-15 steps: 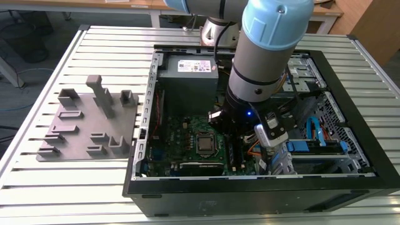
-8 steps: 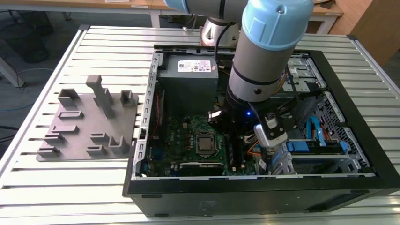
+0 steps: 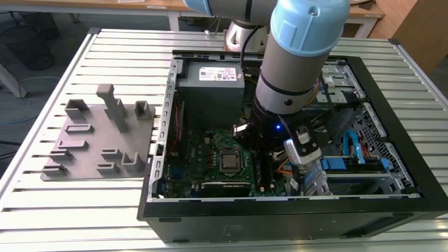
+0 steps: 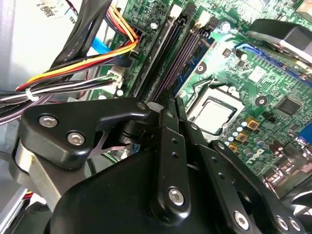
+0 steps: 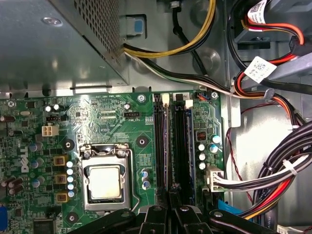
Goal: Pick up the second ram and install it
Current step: 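Insert the second ram into the second slot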
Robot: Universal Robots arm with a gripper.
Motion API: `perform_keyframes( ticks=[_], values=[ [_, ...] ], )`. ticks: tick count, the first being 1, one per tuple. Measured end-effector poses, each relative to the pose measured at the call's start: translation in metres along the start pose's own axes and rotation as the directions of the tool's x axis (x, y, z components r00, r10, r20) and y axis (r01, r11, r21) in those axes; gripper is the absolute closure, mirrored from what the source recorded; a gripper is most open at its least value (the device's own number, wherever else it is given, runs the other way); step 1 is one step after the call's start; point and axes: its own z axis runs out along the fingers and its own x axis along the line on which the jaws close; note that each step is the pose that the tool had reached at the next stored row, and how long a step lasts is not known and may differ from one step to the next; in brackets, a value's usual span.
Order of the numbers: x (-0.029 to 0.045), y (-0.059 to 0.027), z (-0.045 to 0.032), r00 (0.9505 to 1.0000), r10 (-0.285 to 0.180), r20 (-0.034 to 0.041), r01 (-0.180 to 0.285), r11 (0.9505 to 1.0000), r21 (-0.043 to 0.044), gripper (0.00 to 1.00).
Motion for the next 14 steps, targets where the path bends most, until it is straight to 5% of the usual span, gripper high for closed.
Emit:
perform_keyframes(
  ticks=[14],
  values=[
    [-0.0009, 0.0021, 0.0015, 1.0000, 0.000, 0.0001, 0.000, 1.0000, 0.0019, 0.87]
  ],
)
